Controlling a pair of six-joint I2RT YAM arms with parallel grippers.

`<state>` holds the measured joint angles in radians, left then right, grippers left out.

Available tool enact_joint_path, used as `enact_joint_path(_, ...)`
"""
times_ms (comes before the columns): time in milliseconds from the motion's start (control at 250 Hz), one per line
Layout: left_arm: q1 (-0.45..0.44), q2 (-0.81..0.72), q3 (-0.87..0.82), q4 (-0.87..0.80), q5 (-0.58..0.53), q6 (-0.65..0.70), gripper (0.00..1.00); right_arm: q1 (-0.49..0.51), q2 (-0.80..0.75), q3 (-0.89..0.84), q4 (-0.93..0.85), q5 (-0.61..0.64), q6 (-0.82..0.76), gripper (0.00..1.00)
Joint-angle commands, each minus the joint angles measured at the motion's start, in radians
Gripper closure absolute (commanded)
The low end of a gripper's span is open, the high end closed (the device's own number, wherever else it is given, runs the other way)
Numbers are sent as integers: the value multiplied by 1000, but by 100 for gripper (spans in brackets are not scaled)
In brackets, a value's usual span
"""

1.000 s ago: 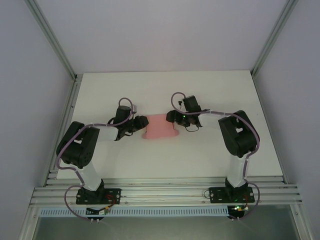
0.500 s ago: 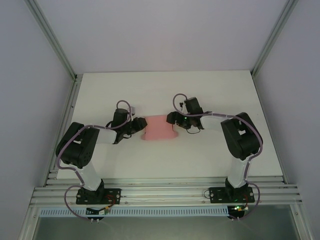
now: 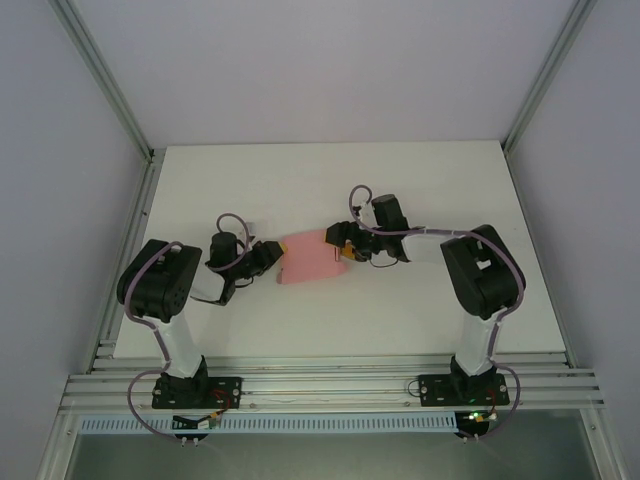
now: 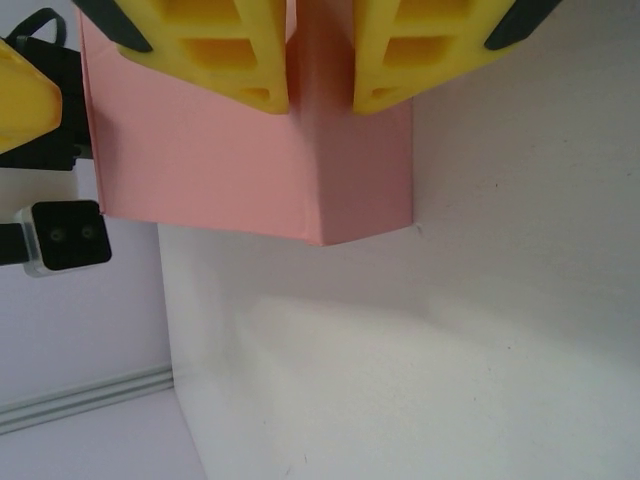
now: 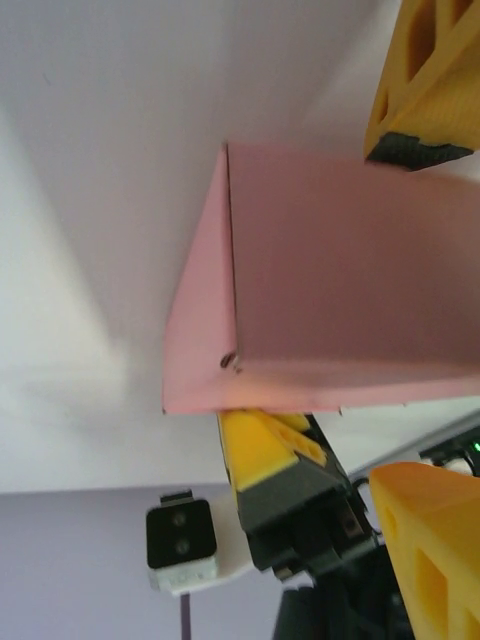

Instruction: Assemble paper box

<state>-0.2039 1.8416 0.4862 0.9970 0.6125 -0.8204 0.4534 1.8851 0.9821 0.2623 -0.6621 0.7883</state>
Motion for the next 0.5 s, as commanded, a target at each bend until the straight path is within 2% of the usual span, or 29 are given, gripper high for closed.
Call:
enact_joint_path(0,6,32,-28,-43,4,-19,81,-2,63,0,132,-145,104,25)
enact_joint_path(116,7,33,-24,-39,6,-22,80,-1,102,-43,399,-203,246,30)
enact_joint_path(188,7,36,-22,-39,7,-25,80,-1,115,-49,483,-216,295,33)
enact_joint_path(335,7,19,-11,-59,10,-9,78,-2,101,-43,427,-189,269,50)
enact_joint_path(439,6,-27,7,-93,2,23,73,-1,75,-36,325,-163,226,54)
enact_joint_path(495,7,-70,27,-134,-6,50,67,-2,59,-35,295,-150,216,54)
